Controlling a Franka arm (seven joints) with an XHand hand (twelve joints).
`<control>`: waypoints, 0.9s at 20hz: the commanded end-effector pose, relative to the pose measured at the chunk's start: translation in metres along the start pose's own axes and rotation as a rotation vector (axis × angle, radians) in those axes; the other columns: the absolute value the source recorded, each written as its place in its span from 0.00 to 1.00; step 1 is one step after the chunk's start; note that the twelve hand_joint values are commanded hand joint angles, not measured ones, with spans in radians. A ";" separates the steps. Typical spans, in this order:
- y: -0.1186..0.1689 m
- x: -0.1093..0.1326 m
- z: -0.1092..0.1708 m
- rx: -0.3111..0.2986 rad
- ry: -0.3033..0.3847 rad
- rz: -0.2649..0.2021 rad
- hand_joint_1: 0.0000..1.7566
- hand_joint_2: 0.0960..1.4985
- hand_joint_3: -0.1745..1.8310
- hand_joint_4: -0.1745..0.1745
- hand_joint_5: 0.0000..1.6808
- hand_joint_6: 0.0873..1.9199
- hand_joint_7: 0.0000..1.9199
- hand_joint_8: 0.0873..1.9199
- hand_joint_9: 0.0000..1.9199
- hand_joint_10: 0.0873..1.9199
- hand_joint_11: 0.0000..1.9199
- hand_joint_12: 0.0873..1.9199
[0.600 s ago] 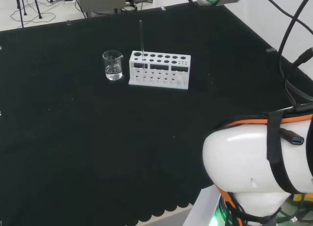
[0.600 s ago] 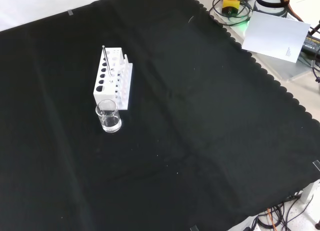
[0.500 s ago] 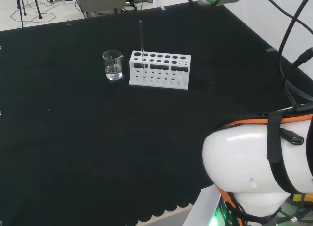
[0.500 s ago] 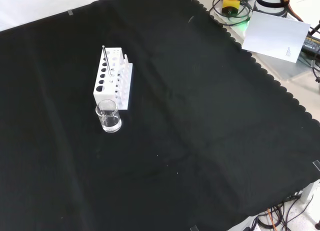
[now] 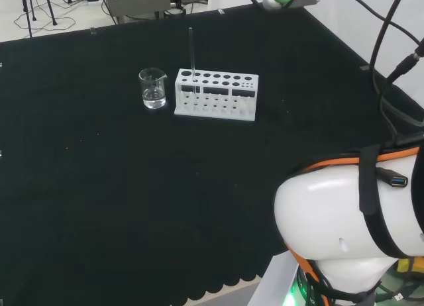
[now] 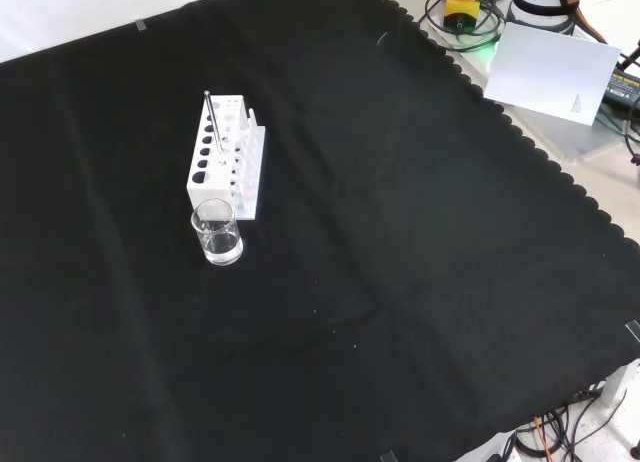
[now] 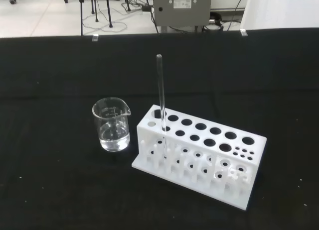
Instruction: Take the glass rod from the white test tube rack.
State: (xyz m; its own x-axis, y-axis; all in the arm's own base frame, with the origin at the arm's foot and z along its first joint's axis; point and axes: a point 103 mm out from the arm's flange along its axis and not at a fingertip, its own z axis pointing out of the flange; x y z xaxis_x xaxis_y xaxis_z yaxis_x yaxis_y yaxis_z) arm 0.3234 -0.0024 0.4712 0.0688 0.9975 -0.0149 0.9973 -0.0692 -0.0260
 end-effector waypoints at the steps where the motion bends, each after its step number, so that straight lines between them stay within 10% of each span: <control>1: 0.027 -0.005 0.005 -0.027 -0.002 -0.019 0.31 0.59 0.29 0.10 0.04 0.00 0.00 0.38 0.10 0.47 0.00 0.74; 18: 0.151 -0.001 0.054 -0.007 0.011 -0.131 0.30 0.61 0.30 0.04 0.10 0.00 0.10 0.48 0.27 0.47 0.11 0.74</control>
State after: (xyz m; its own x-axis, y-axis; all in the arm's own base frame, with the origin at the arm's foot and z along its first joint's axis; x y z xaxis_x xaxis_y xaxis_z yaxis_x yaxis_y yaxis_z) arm 0.4130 -0.0092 0.4313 0.0005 1.0000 0.0074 0.9987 -0.0001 -0.0500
